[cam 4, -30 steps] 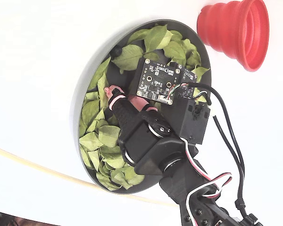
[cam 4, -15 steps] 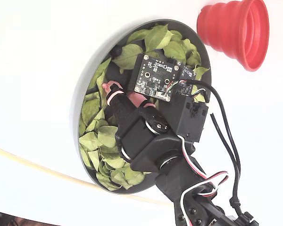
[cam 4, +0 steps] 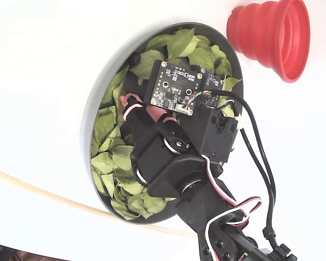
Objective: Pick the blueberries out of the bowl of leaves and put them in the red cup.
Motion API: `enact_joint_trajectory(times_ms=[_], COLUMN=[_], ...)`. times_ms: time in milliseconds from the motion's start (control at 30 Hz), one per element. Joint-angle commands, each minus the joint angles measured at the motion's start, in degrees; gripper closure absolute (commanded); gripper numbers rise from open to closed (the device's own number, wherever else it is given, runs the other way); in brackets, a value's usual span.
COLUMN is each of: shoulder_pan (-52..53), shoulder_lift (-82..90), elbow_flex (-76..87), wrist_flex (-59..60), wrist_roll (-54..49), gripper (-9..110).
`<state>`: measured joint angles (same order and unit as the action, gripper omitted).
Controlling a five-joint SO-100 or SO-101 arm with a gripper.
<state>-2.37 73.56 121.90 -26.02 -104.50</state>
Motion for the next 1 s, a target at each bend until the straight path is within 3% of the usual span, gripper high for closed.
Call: enact_joint_trajectory(times_ms=[0, 967], shoulder_pan=[0.4, -0.2], shoulder_lift=[0.2, 13.6], elbow_flex=[-0.3, -0.8], wrist_flex=[-0.2, 7.1], wrist_roll=[-0.1, 1.5], gripper=[91, 92])
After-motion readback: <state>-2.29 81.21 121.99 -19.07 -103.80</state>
